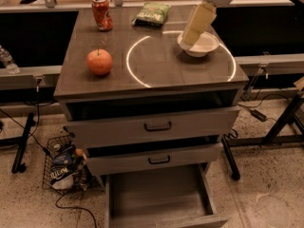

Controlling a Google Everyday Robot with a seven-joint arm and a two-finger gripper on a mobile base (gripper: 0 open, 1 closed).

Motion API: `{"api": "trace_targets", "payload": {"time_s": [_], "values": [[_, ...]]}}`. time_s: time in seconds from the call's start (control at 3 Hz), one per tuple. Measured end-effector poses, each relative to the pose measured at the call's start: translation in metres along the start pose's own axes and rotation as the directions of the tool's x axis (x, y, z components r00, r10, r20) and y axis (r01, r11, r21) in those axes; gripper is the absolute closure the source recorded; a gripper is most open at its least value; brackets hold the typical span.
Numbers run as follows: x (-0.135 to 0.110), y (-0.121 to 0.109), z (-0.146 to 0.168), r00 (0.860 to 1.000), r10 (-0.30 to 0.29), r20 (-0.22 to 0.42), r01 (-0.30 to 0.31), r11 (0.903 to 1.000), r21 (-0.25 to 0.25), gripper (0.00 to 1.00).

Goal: Place coke can into bottom drawer

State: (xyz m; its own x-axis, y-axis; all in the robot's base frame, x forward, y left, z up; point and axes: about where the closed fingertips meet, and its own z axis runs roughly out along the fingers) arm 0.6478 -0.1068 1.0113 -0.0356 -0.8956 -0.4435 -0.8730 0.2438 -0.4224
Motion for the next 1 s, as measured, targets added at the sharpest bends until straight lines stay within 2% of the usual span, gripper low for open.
{"api": "trace_targets", "payload": {"time_s": [0.33, 0.67, 1.0], "values": [[-0.007, -0.01, 0.005, 1.0, 0.017, 0.023, -0.017, 0.9995, 0.026, 0.0], [-0.04, -0.051, 0.054, 0.993, 0.057, 0.099, -0.062, 0.9967, 0.052, 0.0], [-0.079, -0.081, 0.101, 0.978, 0.082, 0.19, -0.091, 0.9951, 0.039, 0.0]]}}
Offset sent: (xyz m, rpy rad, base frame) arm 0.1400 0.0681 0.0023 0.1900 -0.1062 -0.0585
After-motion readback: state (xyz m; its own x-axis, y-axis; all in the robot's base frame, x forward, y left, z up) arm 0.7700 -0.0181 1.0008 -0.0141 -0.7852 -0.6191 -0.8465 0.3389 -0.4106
